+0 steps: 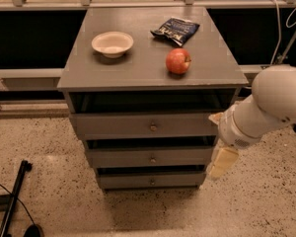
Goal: Open middle drawer
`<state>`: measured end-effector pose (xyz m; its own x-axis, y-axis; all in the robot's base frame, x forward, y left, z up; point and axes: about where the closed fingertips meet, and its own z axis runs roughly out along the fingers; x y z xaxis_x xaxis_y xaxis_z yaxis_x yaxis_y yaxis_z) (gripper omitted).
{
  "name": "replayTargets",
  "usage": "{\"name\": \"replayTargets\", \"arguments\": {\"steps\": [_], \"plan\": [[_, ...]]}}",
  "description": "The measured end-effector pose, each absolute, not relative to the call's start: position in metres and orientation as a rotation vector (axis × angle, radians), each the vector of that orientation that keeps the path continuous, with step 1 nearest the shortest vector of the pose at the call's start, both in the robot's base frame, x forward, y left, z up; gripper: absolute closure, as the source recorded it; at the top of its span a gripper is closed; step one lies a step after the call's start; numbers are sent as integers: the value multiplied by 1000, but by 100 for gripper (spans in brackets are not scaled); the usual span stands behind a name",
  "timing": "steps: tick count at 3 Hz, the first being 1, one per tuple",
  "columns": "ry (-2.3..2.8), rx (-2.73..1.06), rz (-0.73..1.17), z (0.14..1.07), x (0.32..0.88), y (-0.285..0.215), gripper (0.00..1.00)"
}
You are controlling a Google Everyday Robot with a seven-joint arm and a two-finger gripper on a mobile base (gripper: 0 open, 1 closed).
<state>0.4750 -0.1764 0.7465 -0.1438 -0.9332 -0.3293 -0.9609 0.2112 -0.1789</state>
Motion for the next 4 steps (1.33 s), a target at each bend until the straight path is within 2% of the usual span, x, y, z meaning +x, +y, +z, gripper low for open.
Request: {"name": "replayTargets", "arguments": {"steps": [2, 3, 4], "plan": [[1933, -1747, 334, 621, 453, -134, 0], [1870, -1803, 346, 603, 448, -132, 0], [1859, -1865, 295, 566, 469, -102, 0]]}}
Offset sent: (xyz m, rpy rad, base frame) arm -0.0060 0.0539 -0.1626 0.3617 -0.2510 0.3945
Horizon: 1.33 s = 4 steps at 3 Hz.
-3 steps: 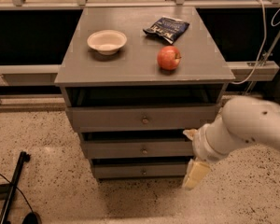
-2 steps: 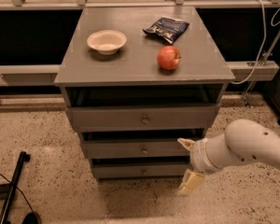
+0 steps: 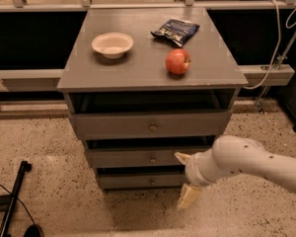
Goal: Open middle drawer
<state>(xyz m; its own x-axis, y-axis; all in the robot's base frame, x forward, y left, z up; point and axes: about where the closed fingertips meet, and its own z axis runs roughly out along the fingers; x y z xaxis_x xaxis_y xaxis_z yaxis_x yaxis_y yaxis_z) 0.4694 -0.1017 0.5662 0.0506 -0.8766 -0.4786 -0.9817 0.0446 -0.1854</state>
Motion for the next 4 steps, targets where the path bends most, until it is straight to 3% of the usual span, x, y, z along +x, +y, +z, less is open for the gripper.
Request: {"name": "replayTargets", "arguments": {"steps": [2, 4], "plan": [[1856, -1892, 121, 494, 527, -88, 0], [1850, -1889, 206, 454, 583, -95, 0]]}}
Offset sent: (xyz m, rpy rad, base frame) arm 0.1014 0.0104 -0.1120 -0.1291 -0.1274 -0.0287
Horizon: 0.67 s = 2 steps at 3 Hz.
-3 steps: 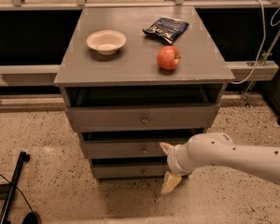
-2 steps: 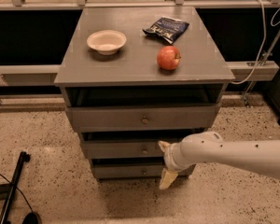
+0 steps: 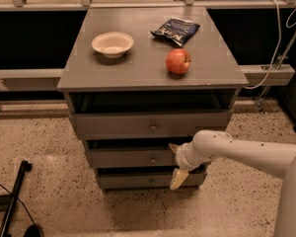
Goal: Open middle drawer
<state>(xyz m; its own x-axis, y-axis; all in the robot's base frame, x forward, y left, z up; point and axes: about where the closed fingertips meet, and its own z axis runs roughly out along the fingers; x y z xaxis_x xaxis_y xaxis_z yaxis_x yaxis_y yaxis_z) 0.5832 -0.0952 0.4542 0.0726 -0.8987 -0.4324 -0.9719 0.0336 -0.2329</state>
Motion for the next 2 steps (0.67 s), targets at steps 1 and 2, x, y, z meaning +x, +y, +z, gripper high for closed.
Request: {"name": "replayTargets", "arguments": {"steps": [1, 2], "plan": [[1851, -1874, 275, 446, 614, -105, 0], [1882, -1832, 293, 433, 624, -112, 0]]}}
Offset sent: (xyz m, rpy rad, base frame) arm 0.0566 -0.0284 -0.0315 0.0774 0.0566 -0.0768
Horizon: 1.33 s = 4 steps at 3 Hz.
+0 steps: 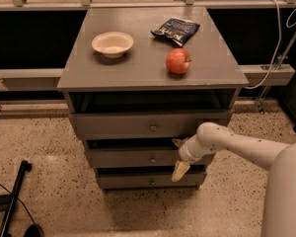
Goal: Open middle drawer
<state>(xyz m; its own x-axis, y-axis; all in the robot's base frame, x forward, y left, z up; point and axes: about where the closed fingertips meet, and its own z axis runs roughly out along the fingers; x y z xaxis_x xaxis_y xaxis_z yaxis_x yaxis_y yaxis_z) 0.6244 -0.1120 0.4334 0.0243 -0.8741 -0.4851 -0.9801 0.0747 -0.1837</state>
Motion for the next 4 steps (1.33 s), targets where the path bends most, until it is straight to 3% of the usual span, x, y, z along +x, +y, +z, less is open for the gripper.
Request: {"name": "replayTargets", "arguments": {"steps": [1, 3, 4], "plan": [[1923, -1786, 269, 422, 628, -118, 0], [1935, -1761, 257, 416, 627, -117, 36], [1907, -1757, 244, 426, 617, -116, 35]]}}
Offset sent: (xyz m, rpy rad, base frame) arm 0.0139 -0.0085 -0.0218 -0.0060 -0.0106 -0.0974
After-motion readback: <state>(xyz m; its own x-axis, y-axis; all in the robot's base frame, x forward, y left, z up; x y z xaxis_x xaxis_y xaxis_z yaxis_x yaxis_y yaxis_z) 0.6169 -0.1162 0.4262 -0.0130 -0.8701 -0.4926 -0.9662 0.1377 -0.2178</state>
